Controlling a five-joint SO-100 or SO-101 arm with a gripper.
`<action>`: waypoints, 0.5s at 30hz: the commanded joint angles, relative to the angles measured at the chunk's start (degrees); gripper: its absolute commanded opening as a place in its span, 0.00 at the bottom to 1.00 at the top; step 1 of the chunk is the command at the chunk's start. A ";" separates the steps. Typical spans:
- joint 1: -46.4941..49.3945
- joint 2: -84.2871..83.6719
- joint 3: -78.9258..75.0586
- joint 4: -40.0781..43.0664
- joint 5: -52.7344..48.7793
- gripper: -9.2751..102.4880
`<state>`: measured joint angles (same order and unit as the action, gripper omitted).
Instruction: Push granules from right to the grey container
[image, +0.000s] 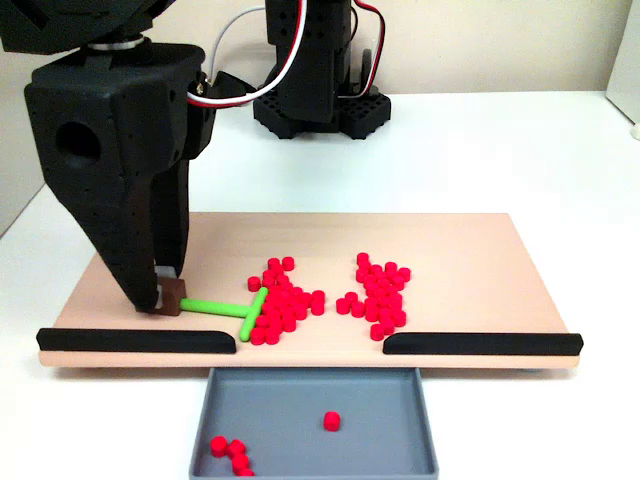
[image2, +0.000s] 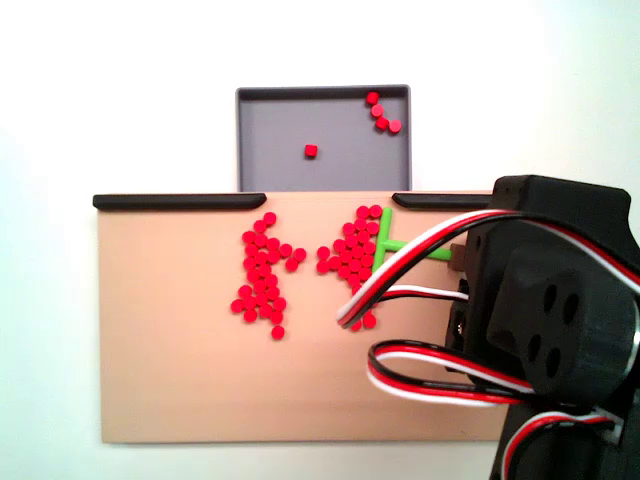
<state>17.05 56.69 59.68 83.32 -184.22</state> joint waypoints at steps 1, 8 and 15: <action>-0.62 1.85 -1.32 0.00 -16.96 0.08; -0.79 1.58 -2.02 0.00 -12.74 0.08; -1.05 1.58 -2.02 0.00 -9.67 0.08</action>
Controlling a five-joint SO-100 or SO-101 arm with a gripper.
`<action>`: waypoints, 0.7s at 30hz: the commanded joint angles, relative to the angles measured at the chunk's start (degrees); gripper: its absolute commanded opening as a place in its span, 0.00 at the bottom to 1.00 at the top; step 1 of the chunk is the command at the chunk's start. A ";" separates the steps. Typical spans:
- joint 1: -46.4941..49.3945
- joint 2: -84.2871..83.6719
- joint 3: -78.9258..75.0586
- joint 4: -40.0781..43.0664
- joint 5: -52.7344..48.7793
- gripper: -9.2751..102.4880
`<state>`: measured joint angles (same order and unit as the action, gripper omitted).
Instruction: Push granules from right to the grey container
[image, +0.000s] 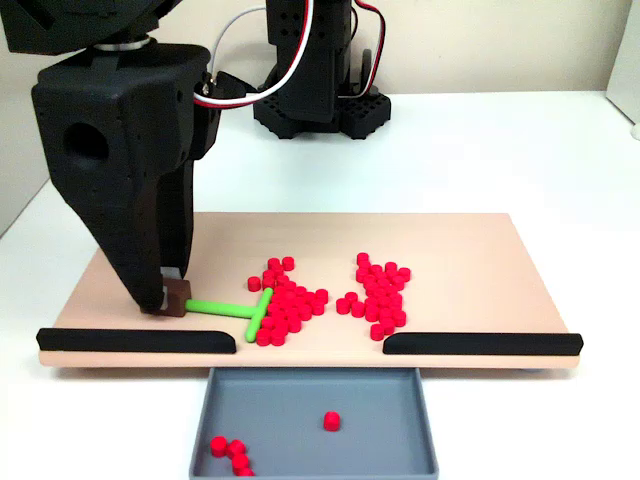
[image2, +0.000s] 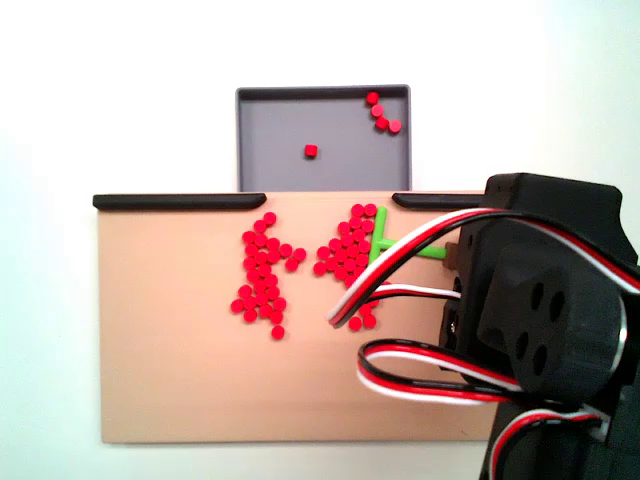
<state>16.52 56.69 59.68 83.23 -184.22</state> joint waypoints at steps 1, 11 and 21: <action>-0.53 1.58 -2.02 0.09 -9.23 0.08; -0.53 1.58 -2.02 0.09 -4.48 0.08; -0.62 1.58 -2.02 0.09 -0.35 0.08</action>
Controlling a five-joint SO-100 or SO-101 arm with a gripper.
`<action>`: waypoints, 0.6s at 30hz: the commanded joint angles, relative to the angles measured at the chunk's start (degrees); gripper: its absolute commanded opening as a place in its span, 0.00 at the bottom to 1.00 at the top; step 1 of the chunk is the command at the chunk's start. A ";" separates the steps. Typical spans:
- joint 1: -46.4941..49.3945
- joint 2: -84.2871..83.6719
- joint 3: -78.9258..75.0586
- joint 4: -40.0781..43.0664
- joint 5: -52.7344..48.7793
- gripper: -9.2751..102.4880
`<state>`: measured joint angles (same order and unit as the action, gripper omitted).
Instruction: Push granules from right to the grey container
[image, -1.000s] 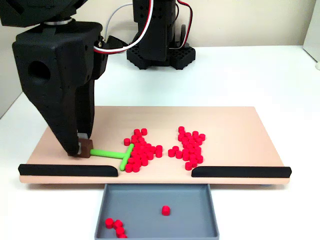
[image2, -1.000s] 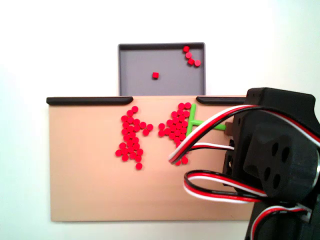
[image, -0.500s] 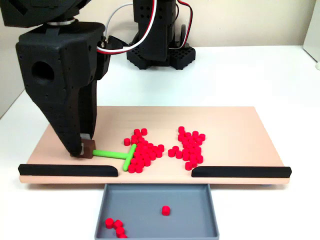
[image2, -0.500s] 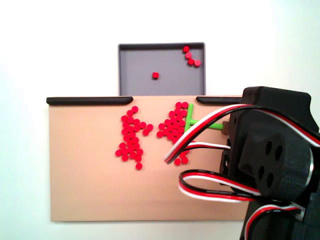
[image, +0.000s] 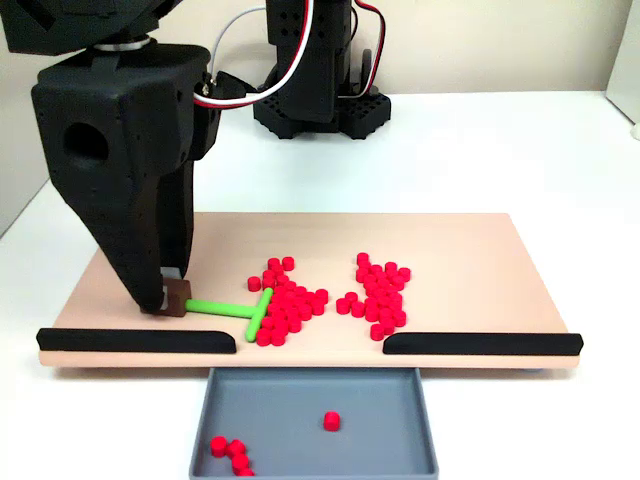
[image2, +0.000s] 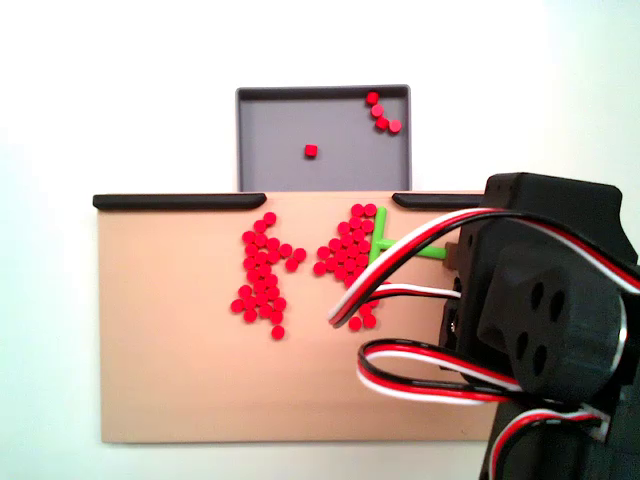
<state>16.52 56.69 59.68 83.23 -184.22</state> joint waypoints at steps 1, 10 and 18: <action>-0.62 1.67 -2.02 0.09 0.18 0.08; -0.97 1.93 -2.02 0.09 3.69 0.08; -1.14 1.93 -2.02 0.09 7.03 0.08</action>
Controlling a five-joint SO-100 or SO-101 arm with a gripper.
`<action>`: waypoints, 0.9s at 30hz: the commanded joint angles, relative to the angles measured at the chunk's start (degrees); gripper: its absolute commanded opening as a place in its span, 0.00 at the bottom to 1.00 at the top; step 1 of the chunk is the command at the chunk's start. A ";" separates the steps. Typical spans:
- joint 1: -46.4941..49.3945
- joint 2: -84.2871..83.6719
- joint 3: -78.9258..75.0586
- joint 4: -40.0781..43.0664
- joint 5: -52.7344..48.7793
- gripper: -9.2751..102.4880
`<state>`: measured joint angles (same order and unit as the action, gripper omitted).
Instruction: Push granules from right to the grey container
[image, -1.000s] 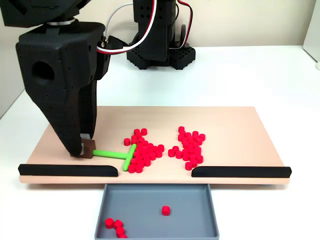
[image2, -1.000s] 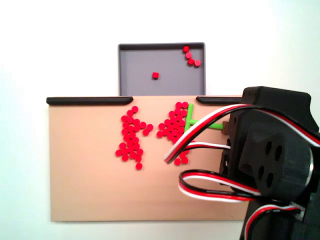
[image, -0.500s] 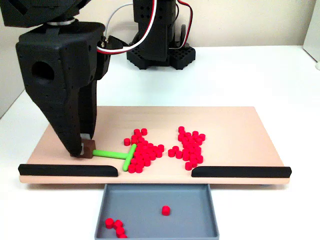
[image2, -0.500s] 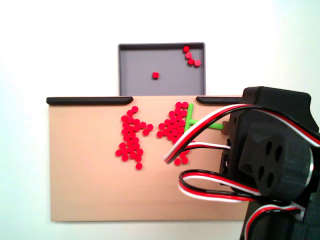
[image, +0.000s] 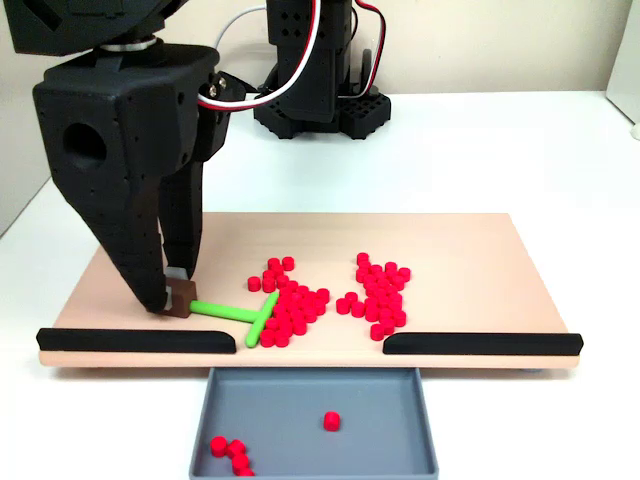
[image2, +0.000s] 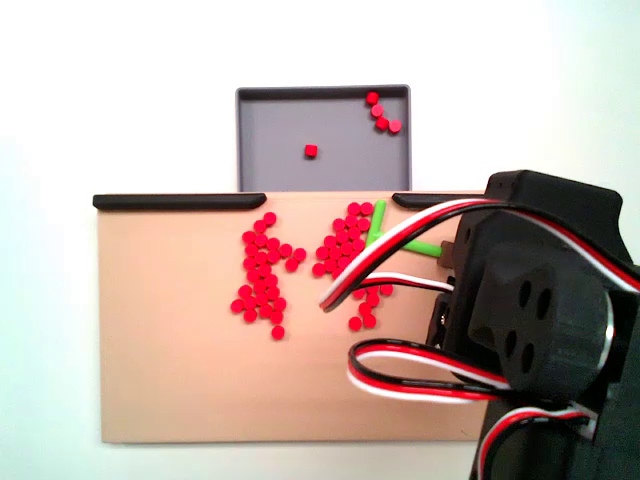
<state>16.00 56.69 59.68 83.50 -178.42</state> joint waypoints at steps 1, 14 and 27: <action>-0.70 1.93 -2.02 -0.18 1.49 0.08; -1.32 1.93 -2.02 -0.18 5.71 0.08; -1.85 1.76 -2.02 -0.18 13.54 0.08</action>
<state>14.50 56.69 59.68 83.58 -166.64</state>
